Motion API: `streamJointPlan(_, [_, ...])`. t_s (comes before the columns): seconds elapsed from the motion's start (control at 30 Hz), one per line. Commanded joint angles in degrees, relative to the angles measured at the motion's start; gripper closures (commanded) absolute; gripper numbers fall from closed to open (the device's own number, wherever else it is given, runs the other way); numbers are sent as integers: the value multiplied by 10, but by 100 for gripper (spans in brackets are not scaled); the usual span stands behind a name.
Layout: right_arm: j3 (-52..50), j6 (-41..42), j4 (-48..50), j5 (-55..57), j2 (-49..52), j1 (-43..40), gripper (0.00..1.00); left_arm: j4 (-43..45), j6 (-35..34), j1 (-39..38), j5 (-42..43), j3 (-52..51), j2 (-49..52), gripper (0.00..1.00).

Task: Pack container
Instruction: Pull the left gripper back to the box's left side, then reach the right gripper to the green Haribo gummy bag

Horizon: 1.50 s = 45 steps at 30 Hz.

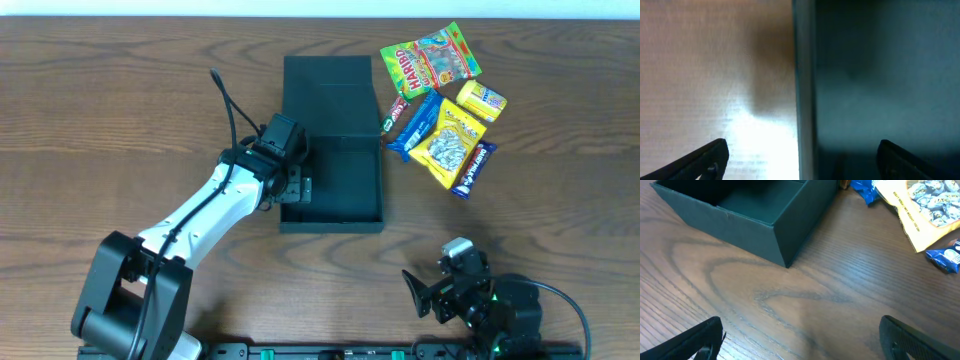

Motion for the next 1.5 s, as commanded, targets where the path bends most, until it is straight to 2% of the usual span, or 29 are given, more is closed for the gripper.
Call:
streamJointPlan(0.0, [-2, -8, -1, -4, -3, 3, 1, -24, 4, 3, 4, 27, -38, 5])
streamJointPlan(0.23, [-2, -8, -1, -4, -3, 3, 1, -107, 4, 1, 13, 75, -165, 5])
streamJointPlan(0.43, [-2, -8, -1, -4, -3, 3, 1, -195, 4, 1, 64, 76, -285, 4])
streamJointPlan(0.67, [-2, -8, -1, -4, -3, 3, 1, -282, 26, 1, 64, 76, -398, 5])
streamJointPlan(0.93, [-3, -9, 3, 7, -3, 3, 1, -316, 32, 1, 64, 76, -452, 5])
streamJointPlan(1.03, [-3, 1, 63, -10, -3, 3, 1, -320, 34, 1, 64, 75, -452, 5])
streamJointPlan(1.1, [-3, 58, 146, -72, -3, 3, 1, -320, 41, 1, 61, 75, -451, 5])
streamJointPlan(1.2, [-3, 221, 245, -158, -3, 3, 1, -311, 62, 1, 45, 75, -449, 5])
streamJointPlan(1.33, [-3, 280, 309, -129, -3, 3, 1, -299, 83, 1, 3, 75, -441, 5])
streamJointPlan(1.47, [-3, 481, 326, -105, -1, 3, 1, -309, 78, 1, 26, 75, -424, 5])
